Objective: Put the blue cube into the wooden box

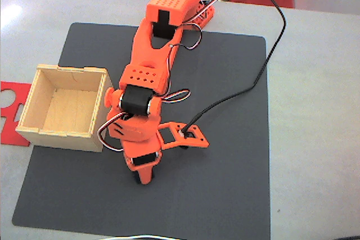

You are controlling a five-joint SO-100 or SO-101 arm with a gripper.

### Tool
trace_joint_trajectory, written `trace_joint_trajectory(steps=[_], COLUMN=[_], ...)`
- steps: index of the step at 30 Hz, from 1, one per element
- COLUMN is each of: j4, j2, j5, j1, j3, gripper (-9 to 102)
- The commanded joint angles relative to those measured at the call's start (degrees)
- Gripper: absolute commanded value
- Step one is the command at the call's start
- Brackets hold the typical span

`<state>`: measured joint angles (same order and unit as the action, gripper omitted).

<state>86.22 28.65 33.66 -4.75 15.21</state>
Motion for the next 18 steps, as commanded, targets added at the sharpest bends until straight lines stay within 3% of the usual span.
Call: trace_joint_trajectory(steps=[1,4,10,18], j4=[6.6,12.0,16.9,17.3], j2=[1.1,3.1,17.6,26.5], j5=[-1.1,-1.0,-2.8,-6.9], j1=[2.2,4.3,4.7,-12.2], j3=[-16.1,-28.6,-28.6,-28.2], gripper=[0,0,0,0])
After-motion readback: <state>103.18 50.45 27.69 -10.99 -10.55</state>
